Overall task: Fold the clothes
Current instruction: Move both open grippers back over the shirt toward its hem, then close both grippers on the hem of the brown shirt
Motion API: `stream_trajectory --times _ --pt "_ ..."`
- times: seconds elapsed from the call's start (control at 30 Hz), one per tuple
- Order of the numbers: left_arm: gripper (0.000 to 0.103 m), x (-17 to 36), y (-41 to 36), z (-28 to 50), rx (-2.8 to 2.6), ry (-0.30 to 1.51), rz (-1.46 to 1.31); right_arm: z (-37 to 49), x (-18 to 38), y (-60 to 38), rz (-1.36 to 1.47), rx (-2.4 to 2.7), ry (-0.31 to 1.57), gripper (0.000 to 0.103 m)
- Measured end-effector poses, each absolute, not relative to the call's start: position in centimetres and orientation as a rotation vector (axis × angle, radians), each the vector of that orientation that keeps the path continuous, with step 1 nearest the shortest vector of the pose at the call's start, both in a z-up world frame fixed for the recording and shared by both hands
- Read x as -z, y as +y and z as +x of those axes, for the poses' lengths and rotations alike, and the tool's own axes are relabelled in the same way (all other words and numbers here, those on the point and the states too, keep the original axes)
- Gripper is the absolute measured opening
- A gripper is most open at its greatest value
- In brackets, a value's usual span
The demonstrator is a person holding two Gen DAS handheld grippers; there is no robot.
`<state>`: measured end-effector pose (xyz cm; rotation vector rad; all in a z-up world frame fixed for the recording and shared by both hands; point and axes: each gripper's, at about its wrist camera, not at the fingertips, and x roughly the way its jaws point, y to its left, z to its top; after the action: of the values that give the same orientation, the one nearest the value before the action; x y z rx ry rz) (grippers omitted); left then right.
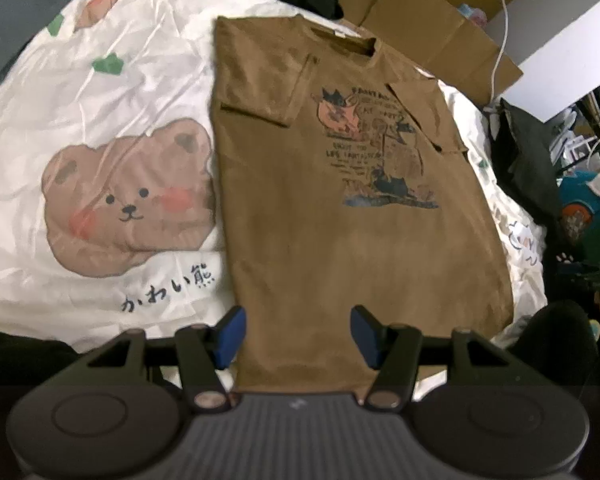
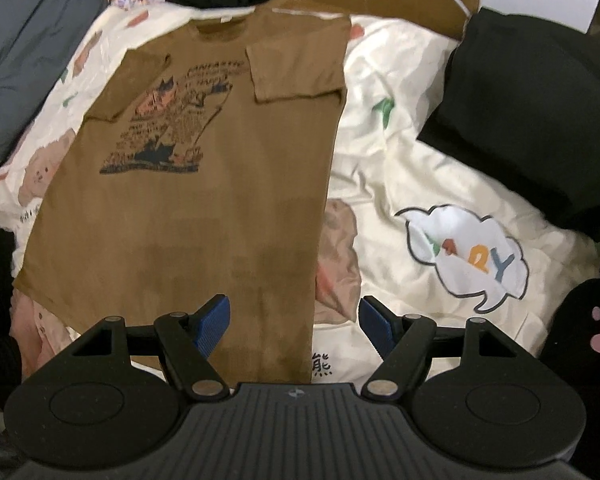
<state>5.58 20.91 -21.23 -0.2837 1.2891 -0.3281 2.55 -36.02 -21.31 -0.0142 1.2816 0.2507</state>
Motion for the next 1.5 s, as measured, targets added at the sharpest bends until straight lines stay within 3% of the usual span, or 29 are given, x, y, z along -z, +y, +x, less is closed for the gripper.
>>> stream_trajectory --times 0.43,0.67,1.2,1.33,1.5 --pt "0.060 25.6 19.7 7.1 0.363 1.368 -0.299 4.9 26.2 -34.7 0.010 -0.272 1.461 0.075" --pt "0.060 28.3 19.6 7.4 0.381 1.415 -0.318 5.7 30.2 -33.9 0.009 -0.257 1.598 0.067" --pt "0.055 32.9 20.3 6.0 0.368 1.559 -0.291 5.9 33.8 -33.7 0.005 -0.221 1.697 0.067" --pt "0.052 34.1 20.3 5.5 0.344 1.608 -0.281 5.7 34.2 -33.7 0.008 -0.215 1.717 0.057" --pt "0.052 35.0 20.2 5.4 0.330 1.623 -0.291 5.6 34.5 -33.7 0.011 -0.210 1.738 0.053"
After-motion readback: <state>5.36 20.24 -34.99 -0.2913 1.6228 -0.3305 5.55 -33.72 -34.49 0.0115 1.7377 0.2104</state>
